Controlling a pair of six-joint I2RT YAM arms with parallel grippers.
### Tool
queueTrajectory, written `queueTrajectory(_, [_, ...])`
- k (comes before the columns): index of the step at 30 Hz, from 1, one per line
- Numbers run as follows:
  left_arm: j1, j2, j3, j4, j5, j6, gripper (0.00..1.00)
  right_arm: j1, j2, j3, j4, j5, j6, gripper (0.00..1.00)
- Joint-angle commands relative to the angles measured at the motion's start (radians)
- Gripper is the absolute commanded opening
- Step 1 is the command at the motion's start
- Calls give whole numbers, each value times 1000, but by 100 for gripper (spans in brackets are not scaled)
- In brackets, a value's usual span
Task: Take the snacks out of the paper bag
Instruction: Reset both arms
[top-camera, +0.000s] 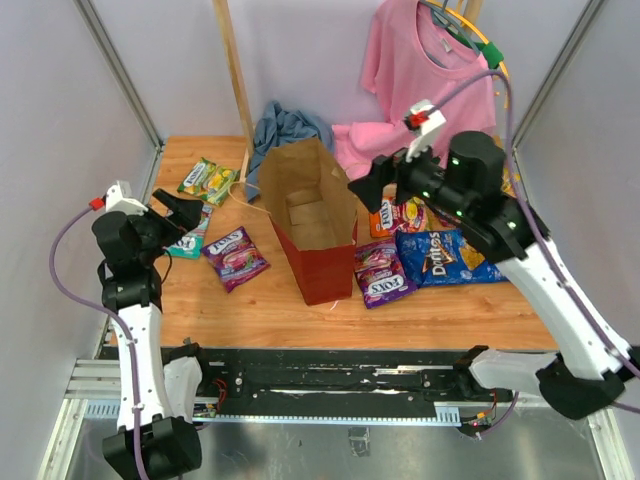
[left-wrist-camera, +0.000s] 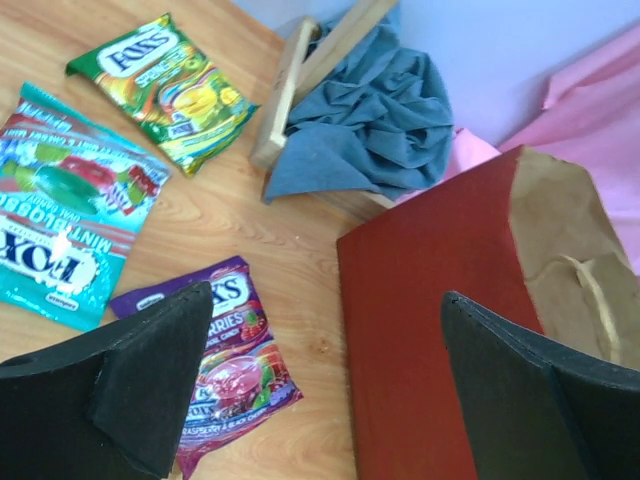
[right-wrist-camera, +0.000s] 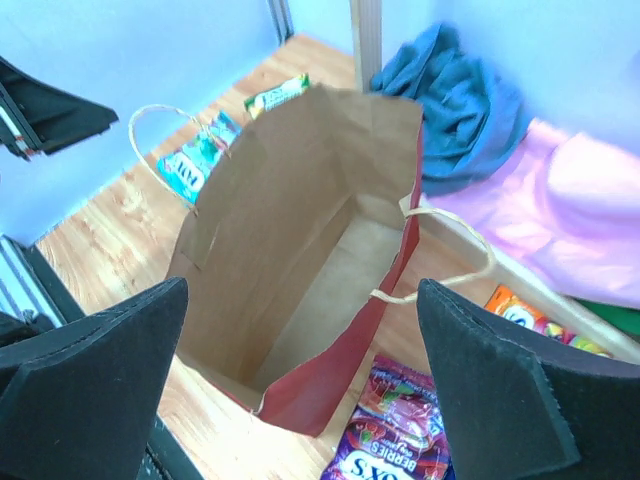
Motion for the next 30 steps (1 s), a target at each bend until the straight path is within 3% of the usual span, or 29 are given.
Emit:
queueTrajectory(1, [-5, -1, 80, -62, 95, 67, 100, -2, -128, -65, -2, 97, -26, 98])
queueTrajectory(5, [-65, 23, 123, -99, 20, 136, 100, -120, -249, -237, 91, 46, 48, 98])
queueTrajectory(9, [-246, 122, 214, -206, -215, 212, 100, -345, -268, -386, 153, -237, 184, 98])
queueTrajectory(12, [-278, 102, 204, -187, -263, 199, 100, -439, -281, -529, 216, -355, 264, 98])
queueTrajectory(21, [-278, -90, -13, -41, -209, 158, 100, -448, -443, -782, 181, 100, 258, 98])
queueTrajectory(25, [-278, -177, -96, 13, -147, 111, 100, -447, -437, -783, 154, 164, 261, 98])
queueTrajectory(30, [-279, -172, -87, 5, -152, 121, 100, -448, -420, -789, 143, 163, 250, 98])
